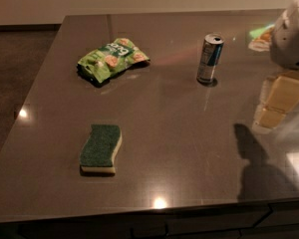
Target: Pick sponge
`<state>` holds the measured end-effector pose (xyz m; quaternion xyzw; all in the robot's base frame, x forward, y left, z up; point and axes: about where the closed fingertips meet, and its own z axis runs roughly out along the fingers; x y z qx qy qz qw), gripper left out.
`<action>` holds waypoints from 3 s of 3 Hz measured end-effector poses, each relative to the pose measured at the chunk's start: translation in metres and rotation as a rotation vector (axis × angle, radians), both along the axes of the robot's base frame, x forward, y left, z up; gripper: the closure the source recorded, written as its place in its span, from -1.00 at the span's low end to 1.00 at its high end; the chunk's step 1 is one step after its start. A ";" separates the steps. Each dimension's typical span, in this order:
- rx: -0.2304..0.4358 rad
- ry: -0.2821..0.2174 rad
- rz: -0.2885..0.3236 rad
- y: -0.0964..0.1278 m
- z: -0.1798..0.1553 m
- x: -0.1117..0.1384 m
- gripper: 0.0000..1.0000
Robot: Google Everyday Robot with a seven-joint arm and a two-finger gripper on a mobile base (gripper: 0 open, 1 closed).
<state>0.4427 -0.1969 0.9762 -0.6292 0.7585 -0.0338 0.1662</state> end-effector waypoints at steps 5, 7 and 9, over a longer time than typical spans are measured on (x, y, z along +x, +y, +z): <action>-0.023 0.070 0.618 0.190 -0.065 0.032 -1.00; -0.030 0.152 0.775 0.249 -0.102 0.000 -1.00; -0.045 0.196 0.883 0.287 -0.127 -0.016 -1.00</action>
Offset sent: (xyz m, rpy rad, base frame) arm 0.0203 0.1139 -0.0155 0.0464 -0.0541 0.3931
